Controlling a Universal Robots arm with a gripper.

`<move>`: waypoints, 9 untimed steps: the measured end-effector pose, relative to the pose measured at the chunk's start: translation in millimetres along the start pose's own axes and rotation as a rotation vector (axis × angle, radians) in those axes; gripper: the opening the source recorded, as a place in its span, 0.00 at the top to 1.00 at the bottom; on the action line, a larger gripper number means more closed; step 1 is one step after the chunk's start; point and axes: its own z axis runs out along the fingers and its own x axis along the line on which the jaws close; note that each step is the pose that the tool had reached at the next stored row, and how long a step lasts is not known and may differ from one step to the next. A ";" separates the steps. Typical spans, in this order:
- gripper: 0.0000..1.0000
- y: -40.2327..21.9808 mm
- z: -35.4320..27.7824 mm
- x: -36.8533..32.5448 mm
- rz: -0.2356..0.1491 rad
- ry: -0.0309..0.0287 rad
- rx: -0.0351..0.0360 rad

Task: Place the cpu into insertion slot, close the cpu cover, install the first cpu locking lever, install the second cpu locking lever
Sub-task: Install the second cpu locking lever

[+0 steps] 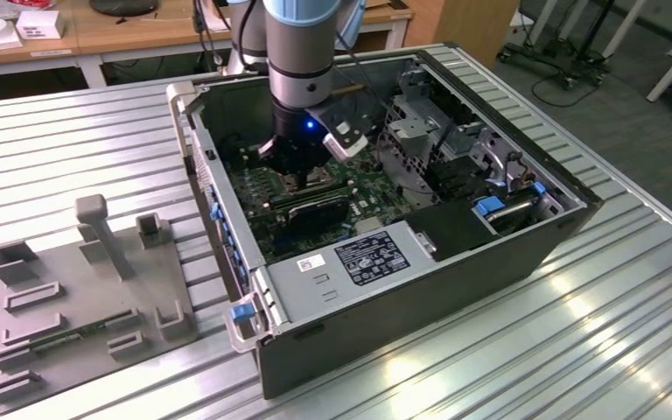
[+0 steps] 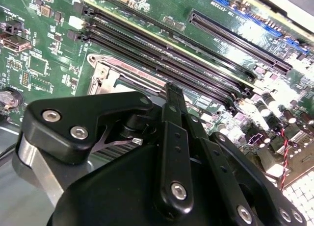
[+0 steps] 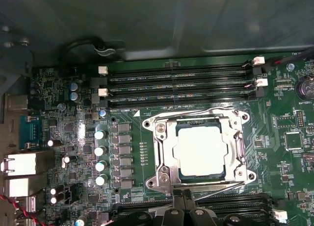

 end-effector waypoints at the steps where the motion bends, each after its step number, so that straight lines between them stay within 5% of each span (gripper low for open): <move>1: 0.90 -0.1 0.1 0.6 0.000 -0.0001 0.0001; 9: 0.90 -0.2 0.4 2.1 0.000 -0.0007 0.0000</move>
